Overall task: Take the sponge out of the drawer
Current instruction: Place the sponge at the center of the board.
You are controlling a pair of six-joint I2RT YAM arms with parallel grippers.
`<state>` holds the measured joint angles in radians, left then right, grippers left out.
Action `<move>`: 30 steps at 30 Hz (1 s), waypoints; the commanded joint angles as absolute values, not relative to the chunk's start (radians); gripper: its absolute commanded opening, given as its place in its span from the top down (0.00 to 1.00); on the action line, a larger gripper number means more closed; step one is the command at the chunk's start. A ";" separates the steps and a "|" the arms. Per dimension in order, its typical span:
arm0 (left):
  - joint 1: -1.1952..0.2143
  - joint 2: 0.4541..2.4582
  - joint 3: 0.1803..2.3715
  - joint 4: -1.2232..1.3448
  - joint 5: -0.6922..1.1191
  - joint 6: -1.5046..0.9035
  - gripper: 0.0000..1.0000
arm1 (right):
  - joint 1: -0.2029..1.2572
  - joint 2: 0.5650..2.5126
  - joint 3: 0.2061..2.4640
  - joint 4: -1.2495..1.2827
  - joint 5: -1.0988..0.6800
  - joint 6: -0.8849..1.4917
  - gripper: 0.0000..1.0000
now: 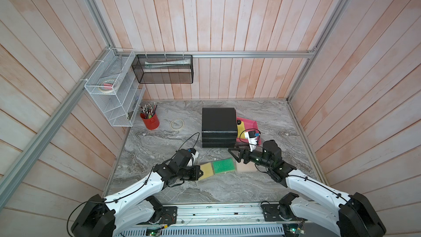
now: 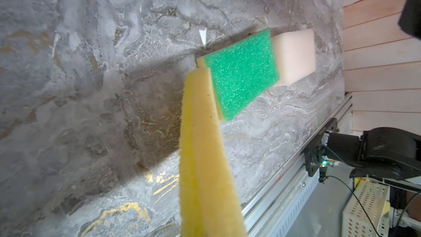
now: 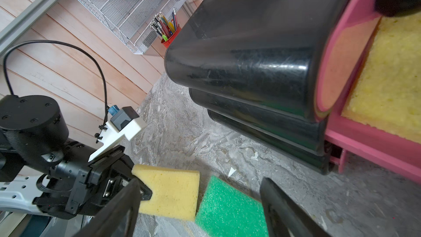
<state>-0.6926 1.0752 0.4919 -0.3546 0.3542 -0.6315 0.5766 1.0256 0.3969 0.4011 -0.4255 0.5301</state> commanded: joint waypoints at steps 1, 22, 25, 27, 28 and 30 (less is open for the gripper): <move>-0.686 1.142 0.520 -0.369 0.322 -0.602 1.00 | 0.569 1.019 0.377 0.446 -0.442 0.523 0.16; -0.763 1.426 0.680 -0.494 -0.075 -0.461 0.77 | 0.546 1.019 0.370 0.433 -0.404 0.540 0.16; -0.781 1.471 0.706 -0.544 -0.142 -0.474 0.75 | 0.541 1.022 0.373 0.430 -0.402 0.543 0.16; -0.788 1.486 0.712 -0.562 -0.165 -0.482 0.70 | 0.541 1.023 0.372 0.430 -0.402 0.544 0.16; -0.790 1.490 0.716 -0.568 -0.174 -0.487 0.68 | 0.540 1.026 0.372 0.431 -0.402 0.545 0.16; -0.794 1.492 0.721 -0.588 -0.207 -0.500 0.65 | 0.540 1.027 0.372 0.431 -0.401 0.548 0.16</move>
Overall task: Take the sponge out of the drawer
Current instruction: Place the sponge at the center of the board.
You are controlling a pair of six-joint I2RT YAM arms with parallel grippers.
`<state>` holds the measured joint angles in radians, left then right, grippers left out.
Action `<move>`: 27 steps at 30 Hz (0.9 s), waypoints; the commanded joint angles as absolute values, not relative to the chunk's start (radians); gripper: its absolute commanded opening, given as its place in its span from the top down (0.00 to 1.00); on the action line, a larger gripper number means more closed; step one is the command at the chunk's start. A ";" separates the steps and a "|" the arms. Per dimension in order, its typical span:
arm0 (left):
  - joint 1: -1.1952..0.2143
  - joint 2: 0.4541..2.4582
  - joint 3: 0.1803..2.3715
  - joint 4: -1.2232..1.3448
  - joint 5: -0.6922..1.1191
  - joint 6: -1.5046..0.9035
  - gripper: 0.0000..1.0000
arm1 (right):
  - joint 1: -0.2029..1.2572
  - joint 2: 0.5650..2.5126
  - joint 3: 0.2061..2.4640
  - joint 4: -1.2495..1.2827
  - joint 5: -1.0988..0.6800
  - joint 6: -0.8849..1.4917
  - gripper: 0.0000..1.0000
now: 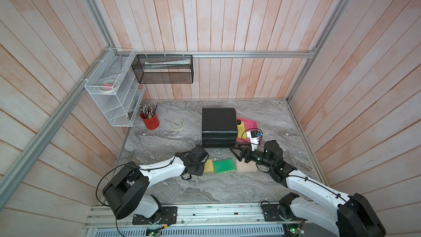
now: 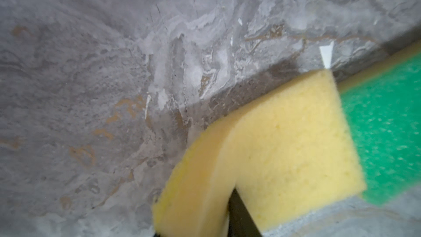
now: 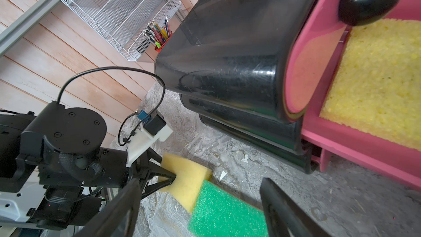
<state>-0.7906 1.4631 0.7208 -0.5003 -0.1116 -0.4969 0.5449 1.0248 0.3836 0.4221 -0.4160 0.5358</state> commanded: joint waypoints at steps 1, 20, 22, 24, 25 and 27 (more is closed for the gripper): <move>-0.795 1.492 0.723 -0.593 -0.211 -0.502 0.59 | 0.539 1.027 0.372 0.433 -0.401 0.550 0.16; -0.833 1.403 0.800 -0.710 -0.357 -0.566 0.09 | 0.540 1.019 0.373 0.426 -0.387 0.569 0.16; -0.834 1.367 0.797 -0.689 -0.354 -0.579 0.09 | 0.539 1.019 0.372 0.428 -0.385 0.571 0.16; -0.834 1.325 0.773 -0.628 -0.327 -0.593 0.09 | 0.539 1.019 0.372 0.428 -0.383 0.573 0.16; -0.834 1.309 0.758 -0.593 -0.309 -0.600 0.08 | 0.540 1.020 0.373 0.428 -0.383 0.574 0.16; -0.834 1.270 0.715 -0.494 -0.259 -0.620 0.07 | 0.540 1.020 0.373 0.428 -0.381 0.575 0.16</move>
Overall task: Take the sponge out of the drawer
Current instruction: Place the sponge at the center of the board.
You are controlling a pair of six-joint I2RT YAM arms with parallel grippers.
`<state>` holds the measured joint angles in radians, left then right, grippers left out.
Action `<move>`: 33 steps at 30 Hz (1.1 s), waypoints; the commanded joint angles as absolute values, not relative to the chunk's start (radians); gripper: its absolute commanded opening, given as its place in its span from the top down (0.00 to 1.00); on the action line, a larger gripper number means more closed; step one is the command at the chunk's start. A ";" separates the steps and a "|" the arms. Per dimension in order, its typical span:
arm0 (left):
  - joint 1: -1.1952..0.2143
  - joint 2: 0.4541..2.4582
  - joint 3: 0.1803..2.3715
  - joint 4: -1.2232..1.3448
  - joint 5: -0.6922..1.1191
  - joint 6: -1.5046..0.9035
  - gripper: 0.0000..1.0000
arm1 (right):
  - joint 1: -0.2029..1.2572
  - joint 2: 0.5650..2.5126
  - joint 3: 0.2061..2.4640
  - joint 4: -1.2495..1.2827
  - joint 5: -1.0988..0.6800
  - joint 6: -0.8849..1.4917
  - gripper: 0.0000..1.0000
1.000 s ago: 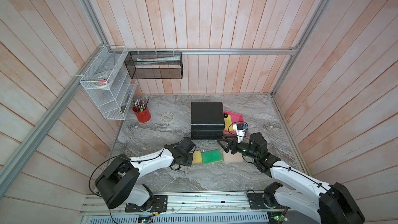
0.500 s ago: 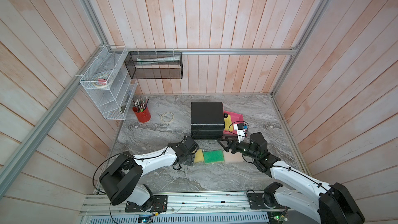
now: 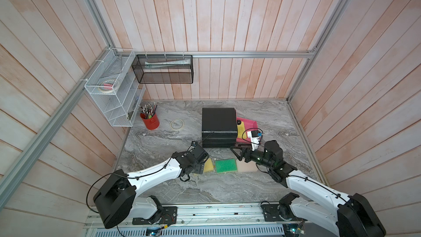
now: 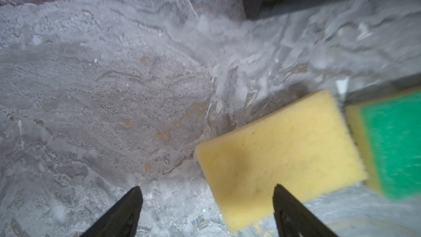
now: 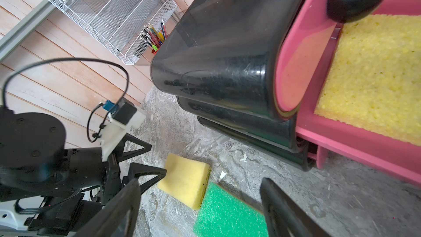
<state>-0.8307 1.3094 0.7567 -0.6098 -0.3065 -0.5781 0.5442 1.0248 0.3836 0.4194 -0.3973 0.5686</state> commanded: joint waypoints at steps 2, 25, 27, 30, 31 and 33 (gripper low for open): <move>-0.834 1.244 0.679 -0.413 -0.225 -0.650 0.06 | 0.540 1.020 0.373 0.428 -0.381 0.577 0.16; -0.841 1.449 0.613 -0.309 -0.273 -0.733 0.06 | 0.538 0.981 0.370 0.405 -0.353 0.584 0.16; -0.843 1.464 0.614 -0.317 -0.283 -0.719 0.06 | 0.538 0.982 0.371 0.403 -0.348 0.584 0.16; -0.846 1.466 0.612 -0.322 -0.277 -0.687 0.11 | 0.537 0.984 0.374 0.399 -0.347 0.584 0.16; -0.845 1.467 0.613 -0.326 -0.271 -0.672 0.12 | 0.537 0.985 0.376 0.399 -0.347 0.584 0.16; -0.846 1.467 0.623 -0.362 -0.272 -0.659 0.16 | 0.536 0.989 0.376 0.399 -0.344 0.585 0.16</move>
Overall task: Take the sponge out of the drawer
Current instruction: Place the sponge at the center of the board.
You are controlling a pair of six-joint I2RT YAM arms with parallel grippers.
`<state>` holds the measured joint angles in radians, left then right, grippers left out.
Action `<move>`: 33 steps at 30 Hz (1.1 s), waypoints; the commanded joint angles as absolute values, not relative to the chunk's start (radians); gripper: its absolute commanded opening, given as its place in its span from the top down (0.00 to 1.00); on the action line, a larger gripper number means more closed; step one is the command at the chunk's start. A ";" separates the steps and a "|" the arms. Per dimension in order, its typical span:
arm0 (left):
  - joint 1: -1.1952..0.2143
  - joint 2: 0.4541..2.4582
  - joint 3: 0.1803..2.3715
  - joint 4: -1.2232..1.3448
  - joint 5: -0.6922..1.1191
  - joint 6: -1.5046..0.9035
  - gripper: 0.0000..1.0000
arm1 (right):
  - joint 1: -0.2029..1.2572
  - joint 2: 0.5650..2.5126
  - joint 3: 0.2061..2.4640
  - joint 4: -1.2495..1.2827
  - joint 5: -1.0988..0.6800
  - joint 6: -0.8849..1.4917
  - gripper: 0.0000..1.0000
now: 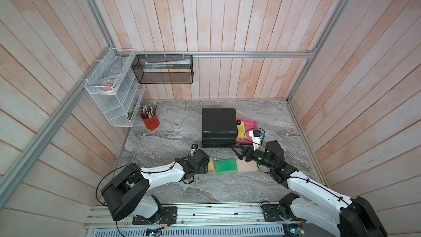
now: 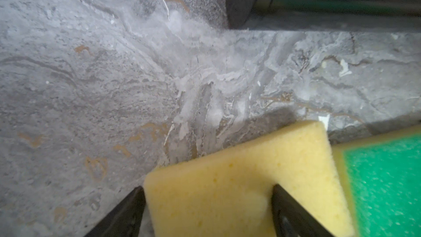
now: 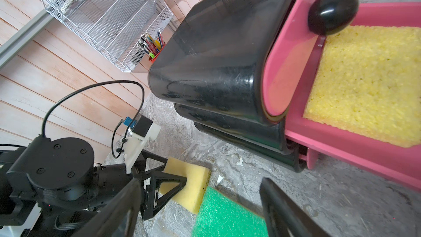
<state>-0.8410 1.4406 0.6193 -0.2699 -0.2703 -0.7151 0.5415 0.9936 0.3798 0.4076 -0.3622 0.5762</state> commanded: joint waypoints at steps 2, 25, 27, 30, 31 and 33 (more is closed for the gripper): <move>-0.853 1.468 0.633 -0.391 -0.274 -0.641 0.18 | 0.535 0.992 0.377 0.403 -0.343 0.587 0.16; -0.916 1.479 0.673 -0.425 -0.358 -0.580 0.11 | 0.533 1.008 0.375 0.407 -0.342 0.601 0.16; -0.916 1.473 0.675 -0.432 -0.370 -0.585 0.11 | 0.535 1.008 0.376 0.407 -0.343 0.601 0.16; -0.916 1.456 0.672 -0.440 -0.391 -0.596 0.10 | 0.535 1.003 0.375 0.406 -0.345 0.601 0.16; -0.916 1.446 0.672 -0.442 -0.400 -0.600 0.10 | 0.535 1.002 0.376 0.405 -0.345 0.601 0.16; -0.916 1.421 0.670 -0.444 -0.414 -0.607 0.09 | 0.535 0.998 0.375 0.401 -0.343 0.601 0.16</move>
